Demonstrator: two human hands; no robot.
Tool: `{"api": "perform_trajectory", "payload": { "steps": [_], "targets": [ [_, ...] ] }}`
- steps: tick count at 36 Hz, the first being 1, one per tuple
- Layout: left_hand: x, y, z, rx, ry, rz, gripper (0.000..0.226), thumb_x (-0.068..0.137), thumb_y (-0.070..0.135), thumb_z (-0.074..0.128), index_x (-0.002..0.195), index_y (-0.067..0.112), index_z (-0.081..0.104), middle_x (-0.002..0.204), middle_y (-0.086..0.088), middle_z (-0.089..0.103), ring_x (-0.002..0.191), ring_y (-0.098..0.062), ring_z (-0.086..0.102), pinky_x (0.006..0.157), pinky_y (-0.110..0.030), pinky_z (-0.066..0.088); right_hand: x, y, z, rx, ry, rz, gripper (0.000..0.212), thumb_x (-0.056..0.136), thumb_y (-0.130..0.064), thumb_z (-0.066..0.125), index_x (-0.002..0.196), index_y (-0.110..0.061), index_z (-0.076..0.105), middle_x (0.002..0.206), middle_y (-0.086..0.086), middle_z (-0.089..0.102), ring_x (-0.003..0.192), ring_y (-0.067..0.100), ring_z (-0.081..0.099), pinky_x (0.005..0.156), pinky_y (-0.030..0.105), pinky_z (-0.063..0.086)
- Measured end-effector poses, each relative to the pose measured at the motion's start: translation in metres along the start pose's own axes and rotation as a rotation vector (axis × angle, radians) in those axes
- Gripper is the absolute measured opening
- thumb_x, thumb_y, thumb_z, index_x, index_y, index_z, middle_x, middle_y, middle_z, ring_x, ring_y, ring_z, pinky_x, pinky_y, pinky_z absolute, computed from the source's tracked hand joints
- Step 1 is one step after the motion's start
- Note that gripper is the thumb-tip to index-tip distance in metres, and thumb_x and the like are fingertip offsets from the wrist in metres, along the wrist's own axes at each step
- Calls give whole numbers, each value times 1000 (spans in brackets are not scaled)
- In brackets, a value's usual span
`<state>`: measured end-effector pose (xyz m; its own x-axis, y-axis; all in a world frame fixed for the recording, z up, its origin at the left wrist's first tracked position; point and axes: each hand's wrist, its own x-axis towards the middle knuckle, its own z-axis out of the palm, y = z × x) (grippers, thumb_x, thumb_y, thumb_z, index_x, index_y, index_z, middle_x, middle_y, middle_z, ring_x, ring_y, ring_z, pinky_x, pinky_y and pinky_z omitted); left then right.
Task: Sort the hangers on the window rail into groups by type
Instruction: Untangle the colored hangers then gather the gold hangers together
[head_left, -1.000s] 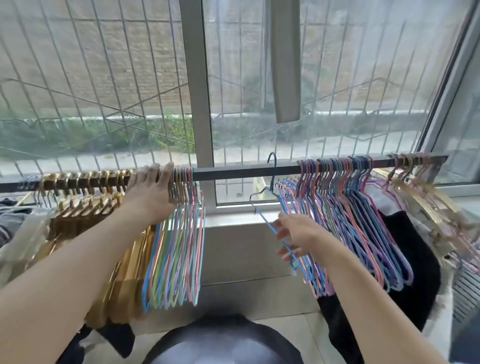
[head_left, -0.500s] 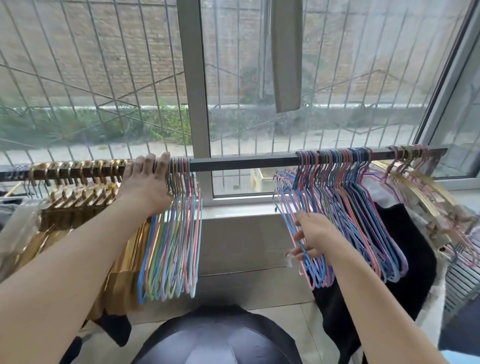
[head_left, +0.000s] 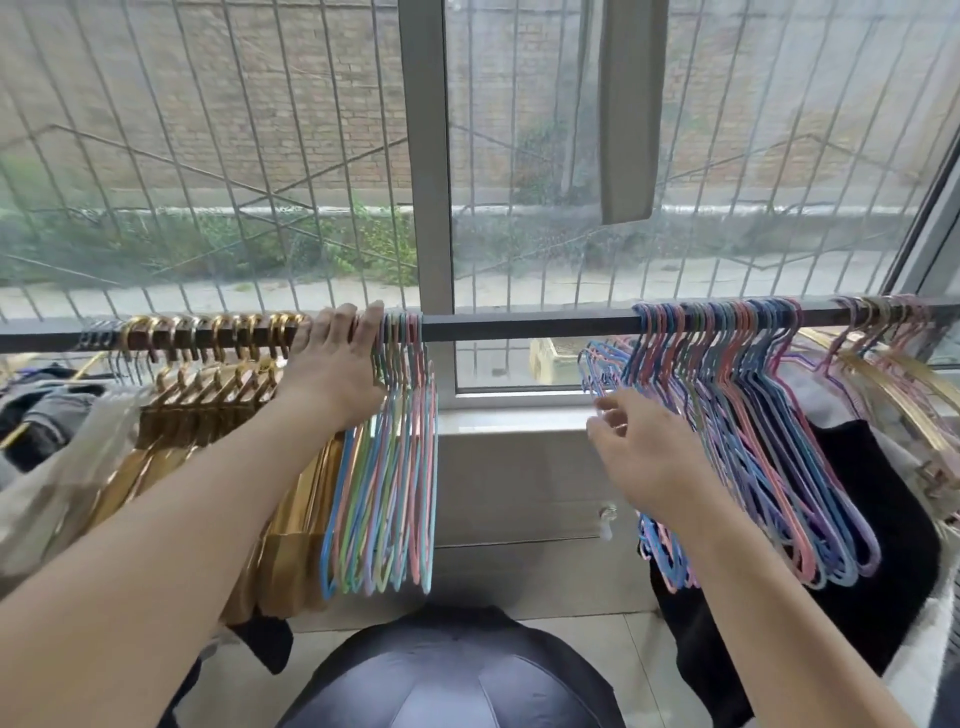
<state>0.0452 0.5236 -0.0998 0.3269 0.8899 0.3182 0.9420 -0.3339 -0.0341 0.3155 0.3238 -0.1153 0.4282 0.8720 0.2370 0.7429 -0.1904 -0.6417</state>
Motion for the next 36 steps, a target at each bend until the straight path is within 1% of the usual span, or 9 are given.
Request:
{"api": "perform_trajectory", "payload": {
  "steps": [3, 6, 10, 14, 21, 24, 29, 33, 36],
  "targets": [
    [-2, 0, -2, -4, -12, 5, 105, 92, 43, 62, 160, 33, -18, 171, -6, -2, 158, -33, -4, 129, -50, 0, 3, -15, 21, 67, -152, -13, 29, 101, -33, 55, 126, -22, 65, 100, -15, 64, 92, 9, 62, 75, 24, 45],
    [-4, 0, -6, 15, -12, 16, 102, 95, 43, 58, 161, 33, -19, 173, -8, -2, 159, -31, -3, 129, -48, 1, 4, -23, 53, 136, -309, -39, 30, 100, -37, 57, 125, -22, 65, 106, -16, 63, 100, 8, 61, 85, 25, 47],
    [-3, -3, -13, 25, -19, 29, 97, 96, 43, 54, 162, 33, -16, 173, -9, 2, 160, -30, 2, 129, -45, 4, -5, -39, 95, 171, -497, -51, 48, 101, -47, 54, 142, -21, 54, 129, -8, 61, 107, 13, 63, 97, 34, 54],
    [-2, -9, -15, 32, -20, 29, 95, 96, 43, 53, 163, 32, -13, 173, -9, 2, 160, -29, 4, 130, -47, 8, -17, -52, 123, 309, -582, -4, 63, 96, -54, 60, 148, -21, 45, 124, -3, 62, 95, 11, 68, 88, 38, 61],
    [-5, -5, -11, 11, 50, 35, 92, 95, 40, 54, 163, 32, -7, 172, -9, 7, 159, -30, 8, 129, -47, 8, -20, -57, 133, 492, -542, 59, 54, 98, -30, 65, 147, -17, 48, 94, 7, 67, 74, 13, 64, 81, 37, 60],
    [-6, -7, -8, 3, 60, 28, 93, 94, 41, 55, 163, 32, -7, 172, -9, 8, 159, -31, 8, 129, -48, 8, -24, -60, 134, 503, -532, 58, 57, 96, -32, 68, 147, -20, 46, 97, 6, 68, 75, 12, 66, 81, 35, 61],
    [-7, -7, -3, -10, 91, 33, 95, 92, 40, 57, 163, 32, -5, 172, -8, 10, 159, -31, 9, 129, -49, 10, -30, -63, 143, 488, -506, 100, 56, 92, -14, 57, 147, -19, 48, 92, 4, 65, 66, 12, 61, 79, 41, 60],
    [-6, -7, -4, -10, 91, 29, 95, 93, 40, 57, 163, 32, -6, 172, -8, 8, 159, -31, 8, 129, -48, 8, -32, -64, 142, 525, -468, 127, 52, 95, -14, 53, 147, -20, 46, 105, 1, 62, 62, 9, 57, 66, 29, 57],
    [-7, -6, -5, -21, 88, 26, 94, 94, 39, 56, 163, 32, -6, 172, -8, 8, 159, -31, 7, 129, -47, 7, -37, -59, 133, 557, -367, 95, 53, 94, -9, 51, 144, -25, 47, 89, 1, 60, 58, 4, 55, 58, 17, 49]
  ]
}}
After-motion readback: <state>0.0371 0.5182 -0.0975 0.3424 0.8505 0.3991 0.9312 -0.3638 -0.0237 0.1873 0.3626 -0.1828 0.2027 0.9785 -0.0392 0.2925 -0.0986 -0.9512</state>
